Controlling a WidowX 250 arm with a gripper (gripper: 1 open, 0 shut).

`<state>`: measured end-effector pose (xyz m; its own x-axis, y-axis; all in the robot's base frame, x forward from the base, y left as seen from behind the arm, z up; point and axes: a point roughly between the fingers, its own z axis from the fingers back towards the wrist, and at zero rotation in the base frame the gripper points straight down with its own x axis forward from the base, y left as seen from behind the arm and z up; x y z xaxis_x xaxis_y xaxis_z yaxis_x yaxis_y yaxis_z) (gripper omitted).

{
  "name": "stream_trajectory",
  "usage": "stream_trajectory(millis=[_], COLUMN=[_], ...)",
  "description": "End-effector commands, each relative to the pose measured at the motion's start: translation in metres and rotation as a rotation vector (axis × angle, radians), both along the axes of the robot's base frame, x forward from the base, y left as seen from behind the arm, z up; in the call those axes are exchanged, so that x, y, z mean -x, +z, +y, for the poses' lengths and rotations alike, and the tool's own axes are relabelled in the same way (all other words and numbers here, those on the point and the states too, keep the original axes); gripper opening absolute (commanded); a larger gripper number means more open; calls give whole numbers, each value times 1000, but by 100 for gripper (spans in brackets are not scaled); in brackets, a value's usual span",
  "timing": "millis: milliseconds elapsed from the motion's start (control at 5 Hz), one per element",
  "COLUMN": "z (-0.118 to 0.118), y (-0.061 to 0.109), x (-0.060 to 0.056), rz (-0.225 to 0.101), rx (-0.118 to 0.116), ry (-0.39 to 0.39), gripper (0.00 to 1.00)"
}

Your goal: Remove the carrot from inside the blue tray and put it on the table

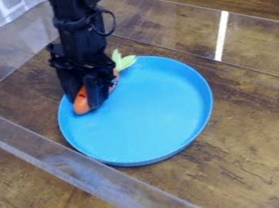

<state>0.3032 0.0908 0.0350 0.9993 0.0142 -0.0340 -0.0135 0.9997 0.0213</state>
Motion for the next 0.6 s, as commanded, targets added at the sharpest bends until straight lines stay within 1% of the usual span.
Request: stream_trajectory(millis=[0,400], z=[13,16], y=[34,35], x=[-7,-5], rz=[-95,-88], rx=[-38,-52], ry=[18,4], gripper=[0,0])
